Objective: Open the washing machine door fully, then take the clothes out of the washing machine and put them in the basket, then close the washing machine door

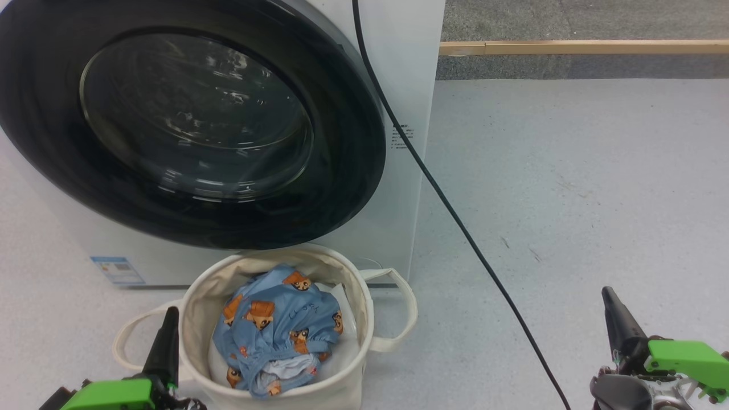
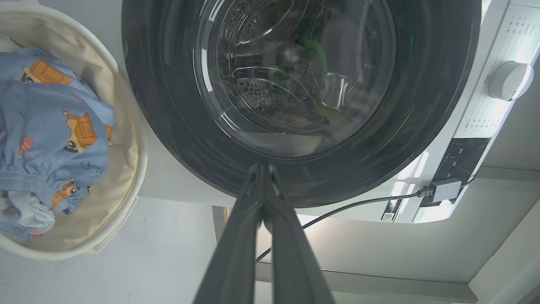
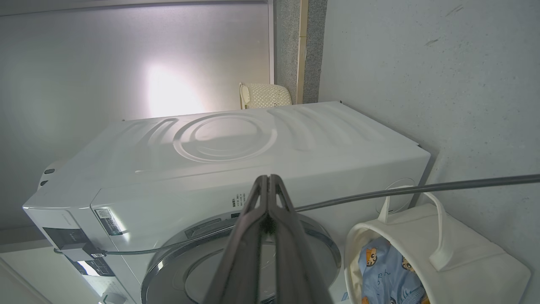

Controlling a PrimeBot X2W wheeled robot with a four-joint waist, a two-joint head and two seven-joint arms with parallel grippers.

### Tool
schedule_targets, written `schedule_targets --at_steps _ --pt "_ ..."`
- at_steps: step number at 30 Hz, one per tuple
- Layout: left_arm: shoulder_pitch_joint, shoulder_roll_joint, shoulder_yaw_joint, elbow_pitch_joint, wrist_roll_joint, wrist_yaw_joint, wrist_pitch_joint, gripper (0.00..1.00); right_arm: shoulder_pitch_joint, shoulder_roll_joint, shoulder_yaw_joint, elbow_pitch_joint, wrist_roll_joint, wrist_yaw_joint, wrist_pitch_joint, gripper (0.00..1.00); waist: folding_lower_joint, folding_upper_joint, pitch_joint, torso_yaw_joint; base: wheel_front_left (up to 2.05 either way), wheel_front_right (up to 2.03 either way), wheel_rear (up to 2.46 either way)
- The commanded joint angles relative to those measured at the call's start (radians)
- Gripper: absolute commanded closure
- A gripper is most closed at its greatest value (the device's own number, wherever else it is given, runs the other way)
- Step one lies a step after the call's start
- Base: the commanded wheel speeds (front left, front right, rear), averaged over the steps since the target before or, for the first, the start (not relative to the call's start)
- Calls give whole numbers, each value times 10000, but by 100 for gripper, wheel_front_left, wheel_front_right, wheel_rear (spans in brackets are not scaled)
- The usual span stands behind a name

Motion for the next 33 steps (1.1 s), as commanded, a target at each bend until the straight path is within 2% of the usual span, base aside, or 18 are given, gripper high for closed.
schedule_targets --at_steps 1,33 --pt "-252 56 334 -371 34 -69 77 100 -155 -33 200 -378 59 2 71 100 0 0 0 0 0 0 0" --pt "-252 56 334 -371 34 -69 77 100 -155 -33 200 -378 59 2 71 100 0 0 0 0 0 0 0"
